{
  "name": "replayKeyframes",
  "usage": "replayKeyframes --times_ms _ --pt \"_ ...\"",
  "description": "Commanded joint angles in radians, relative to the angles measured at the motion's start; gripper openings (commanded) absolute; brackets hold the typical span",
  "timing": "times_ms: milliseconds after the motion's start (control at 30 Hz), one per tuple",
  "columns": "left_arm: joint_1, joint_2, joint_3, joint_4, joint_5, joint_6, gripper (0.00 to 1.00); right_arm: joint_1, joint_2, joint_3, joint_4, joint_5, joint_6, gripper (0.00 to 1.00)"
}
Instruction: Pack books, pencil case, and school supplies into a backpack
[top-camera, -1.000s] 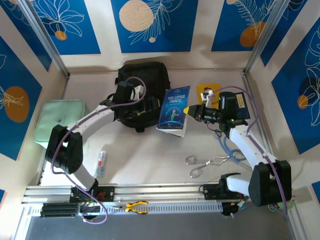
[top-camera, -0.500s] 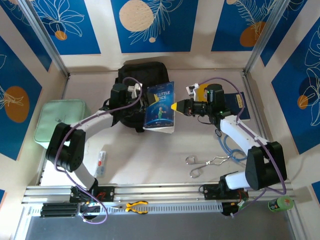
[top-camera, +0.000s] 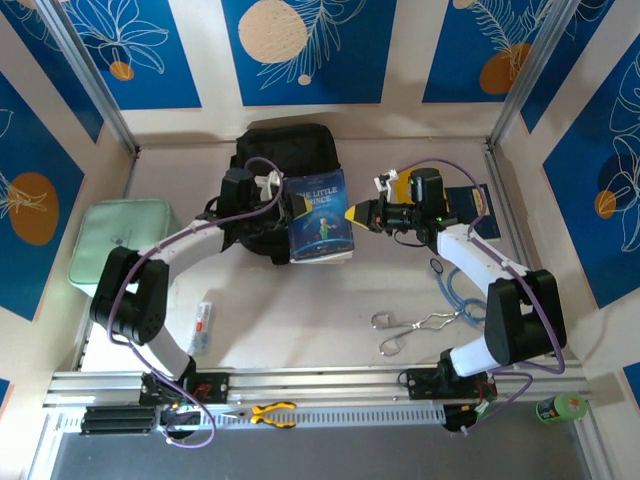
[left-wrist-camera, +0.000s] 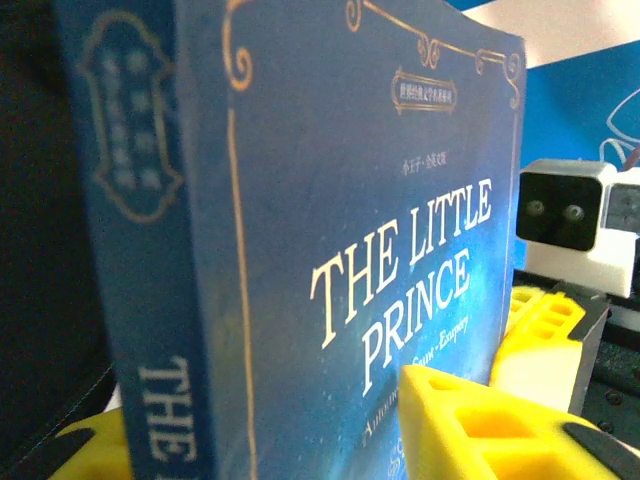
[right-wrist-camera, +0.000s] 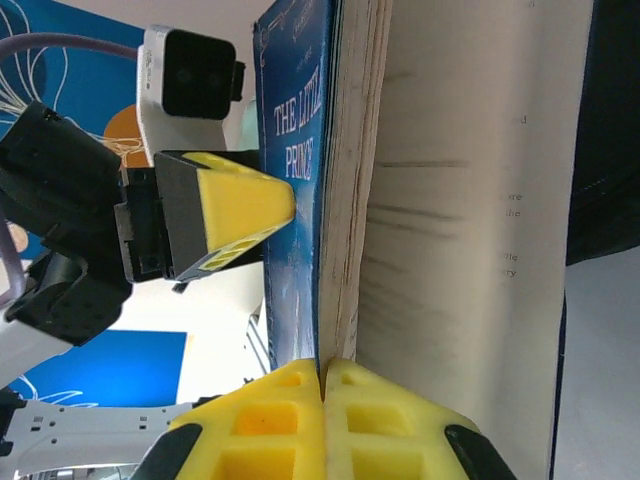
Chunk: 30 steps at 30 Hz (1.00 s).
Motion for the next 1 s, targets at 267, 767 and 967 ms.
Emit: replayKeyframes --times_ms 267,767,967 --pt "0.021 -0.048 0.047 -0.071 -0.023 0.073 0.0 -0.013 0.023 0.059 -0.084 0.072 0.002 0.12" --pt "0.069 -0.237 -0.054 0.154 -0.476 -0.318 0.0 0.055 0.033 -0.006 0.288 0.144 0.455 0.99" --pt "0.066 -0.2 -0.069 0.352 -0.521 -0.487 0.0 0.168 0.126 0.037 0.526 0.202 0.682 0.99"
